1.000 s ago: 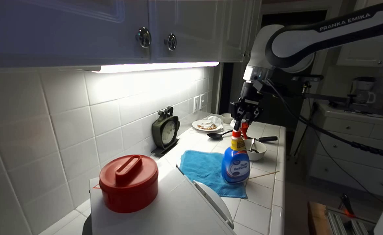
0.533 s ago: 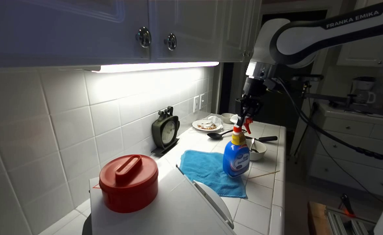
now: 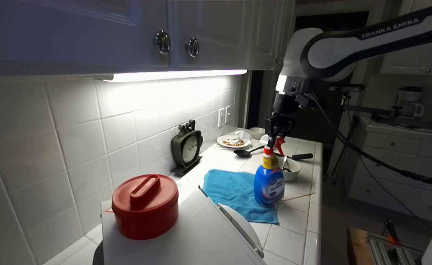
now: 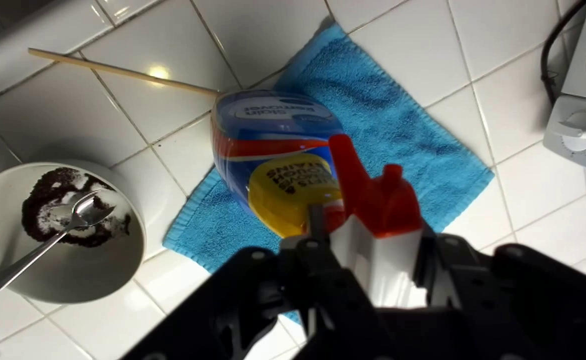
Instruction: Turn the blue bottle to the left
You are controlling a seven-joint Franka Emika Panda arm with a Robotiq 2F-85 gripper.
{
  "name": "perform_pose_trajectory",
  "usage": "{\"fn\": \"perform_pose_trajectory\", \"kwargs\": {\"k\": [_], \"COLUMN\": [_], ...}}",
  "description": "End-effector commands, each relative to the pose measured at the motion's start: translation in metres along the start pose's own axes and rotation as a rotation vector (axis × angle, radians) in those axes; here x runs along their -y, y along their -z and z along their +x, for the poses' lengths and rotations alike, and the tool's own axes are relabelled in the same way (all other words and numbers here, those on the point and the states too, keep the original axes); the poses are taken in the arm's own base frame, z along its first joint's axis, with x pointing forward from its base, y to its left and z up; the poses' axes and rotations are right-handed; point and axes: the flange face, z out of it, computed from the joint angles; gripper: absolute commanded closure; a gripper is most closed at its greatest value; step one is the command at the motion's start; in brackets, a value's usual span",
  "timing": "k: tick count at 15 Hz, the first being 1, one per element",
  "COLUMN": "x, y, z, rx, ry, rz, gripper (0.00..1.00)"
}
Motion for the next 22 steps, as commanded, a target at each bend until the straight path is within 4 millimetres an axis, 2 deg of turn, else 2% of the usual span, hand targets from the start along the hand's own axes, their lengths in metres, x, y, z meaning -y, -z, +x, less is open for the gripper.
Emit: {"fn": "perform_pose_trajectory", "kwargs": {"k": [1,6,12,13,18,19,22], "x": [0.005,0.010,0.003,0.007,0.003,0.003,0.002], "y": [0.010,0.017,0.026,0.003,0.007,0.007,0.007], "z": [-0.004,-0.009,-0.018,-0.006,-0.012,-0.012,-0.014], "rx": [-0.046,-0.116,-0.212,-0.132,-0.152,-0.152,-0.168], "ry": [0.146,0.380,0.589,0.523,0.571,0.571,0.633], "rz": [-0.033,-0.023,0.046,0.001,0.015,0.016,-0.001], "gripper": [0.86,0.86,0.86,0.61,0.61,0.86,0.86]}}
